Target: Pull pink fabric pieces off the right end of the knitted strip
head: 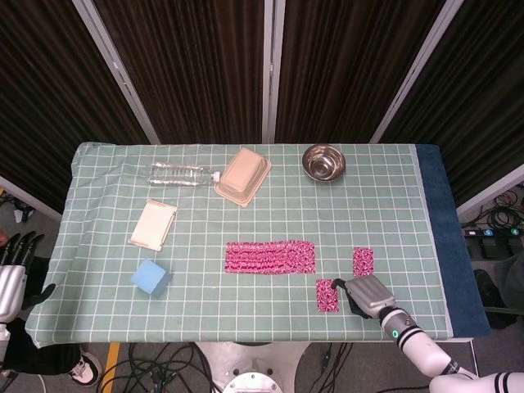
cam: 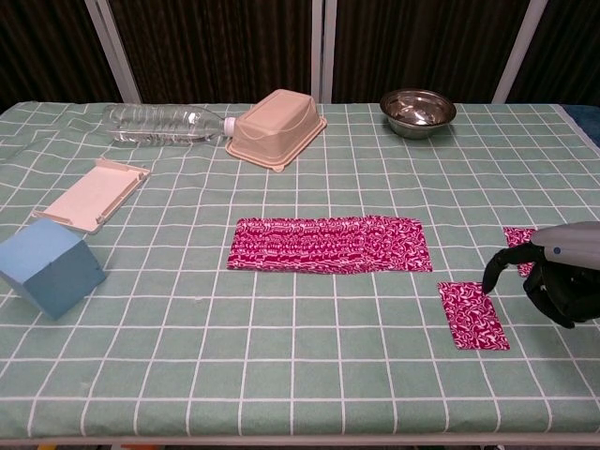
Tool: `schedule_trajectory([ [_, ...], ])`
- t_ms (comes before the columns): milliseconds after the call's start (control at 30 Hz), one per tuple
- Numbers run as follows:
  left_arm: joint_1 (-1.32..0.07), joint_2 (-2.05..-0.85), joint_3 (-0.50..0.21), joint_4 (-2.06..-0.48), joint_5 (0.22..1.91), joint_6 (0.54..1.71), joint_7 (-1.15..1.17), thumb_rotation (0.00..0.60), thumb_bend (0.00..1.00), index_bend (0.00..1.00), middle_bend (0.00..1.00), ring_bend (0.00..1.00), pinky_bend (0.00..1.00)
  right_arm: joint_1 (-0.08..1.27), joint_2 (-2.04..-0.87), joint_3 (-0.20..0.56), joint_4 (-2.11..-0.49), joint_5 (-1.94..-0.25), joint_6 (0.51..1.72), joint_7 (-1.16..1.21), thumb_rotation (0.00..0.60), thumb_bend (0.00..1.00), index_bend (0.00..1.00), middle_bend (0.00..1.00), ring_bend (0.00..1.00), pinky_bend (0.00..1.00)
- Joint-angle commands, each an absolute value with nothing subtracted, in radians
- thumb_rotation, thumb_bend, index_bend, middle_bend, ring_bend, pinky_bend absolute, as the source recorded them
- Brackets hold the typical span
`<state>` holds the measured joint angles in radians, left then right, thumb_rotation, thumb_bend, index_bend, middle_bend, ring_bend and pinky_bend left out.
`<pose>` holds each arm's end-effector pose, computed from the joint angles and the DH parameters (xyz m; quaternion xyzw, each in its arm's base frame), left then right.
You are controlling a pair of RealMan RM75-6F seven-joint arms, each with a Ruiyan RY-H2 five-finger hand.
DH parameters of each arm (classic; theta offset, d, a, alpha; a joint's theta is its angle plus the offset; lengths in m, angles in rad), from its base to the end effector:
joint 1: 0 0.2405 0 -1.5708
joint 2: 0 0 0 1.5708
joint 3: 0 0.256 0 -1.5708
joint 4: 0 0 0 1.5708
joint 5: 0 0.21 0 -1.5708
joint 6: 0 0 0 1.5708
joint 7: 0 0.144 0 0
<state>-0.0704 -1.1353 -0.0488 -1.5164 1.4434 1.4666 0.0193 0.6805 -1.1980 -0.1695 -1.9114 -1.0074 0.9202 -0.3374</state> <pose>-0.3394 0.1771 0.1651 -0.5914 -0.3801 -0.3416 0.6237 -0.2155 -0.2321 0.0274 0.7784 -0.4879 0.1944 0.3439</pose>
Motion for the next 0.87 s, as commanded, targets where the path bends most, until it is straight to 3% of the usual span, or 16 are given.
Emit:
schedule_trajectory([
  [33, -0.069, -1.134, -0.050, -1.518, 1.444, 1.470, 0.016, 0.600, 0.19, 0.09, 0.07, 0.00, 0.15, 0.602, -1.178, -0.121, -1.904, -1.167, 1.053, -0.228, 0.600, 1.00, 0.24, 0.93, 0.85, 0.77],
  [233, -0.066, -1.135, -0.050, -1.516, 1.446, 1.476, 0.011, 0.600, 0.19, 0.09, 0.07, 0.00, 0.15, 0.462, -1.201, -0.063, -1.771, -1.396, 1.374, -0.138, 0.600, 0.98, 0.28, 0.91, 0.83, 0.76],
  [300, -0.066, -1.138, -0.050, -1.516, 1.449, 1.479, 0.009, 0.600, 0.19, 0.09, 0.07, 0.00, 0.15, 0.413, -1.235, -0.036, -1.679, -1.443, 1.496, -0.158, 0.600, 0.84, 0.30, 0.83, 0.76, 0.71],
  [333, -0.066, -1.139, -0.050, -1.516, 1.451, 1.481, 0.009, 0.600, 0.19, 0.09, 0.07, 0.00, 0.15, 0.396, -1.246, -0.028, -1.642, -1.448, 1.528, -0.174, 0.600, 0.67, 0.31, 0.73, 0.67, 0.64],
  [400, -0.067, -1.140, -0.050, -1.518, 1.456, 1.484, 0.008, 0.600, 0.19, 0.09, 0.07, 0.00, 0.15, 0.373, -1.239, -0.030, -1.610, -1.427, 1.530, -0.205, 0.600, 0.35, 0.23, 0.48, 0.39, 0.42],
  [467, -0.067, -1.138, -0.051, -1.520, 1.463, 1.490, 0.006, 0.600, 0.19, 0.09, 0.07, 0.00, 0.15, 0.353, -1.196, -0.043, -1.631, -1.379, 1.484, -0.204, 0.600, 0.14, 0.05, 0.17, 0.08, 0.14],
  [567, -0.068, -1.135, -0.053, -1.525, 1.472, 1.500, 0.003, 0.600, 0.19, 0.09, 0.07, 0.00, 0.15, 0.319, -1.165, -0.045, -1.620, -1.358, 1.480, -0.171, 0.600, 0.09, 0.00, 0.01, 0.00, 0.00],
  [867, -0.066, -1.144, -0.055, -1.505, 1.488, 1.518, -0.033, 0.600, 0.19, 0.09, 0.07, 0.00, 0.15, 0.232, -1.166, -0.041, -1.527, -1.327, 1.481, -0.125, 0.600, 0.09, 0.00, 0.00, 0.00, 0.00],
])
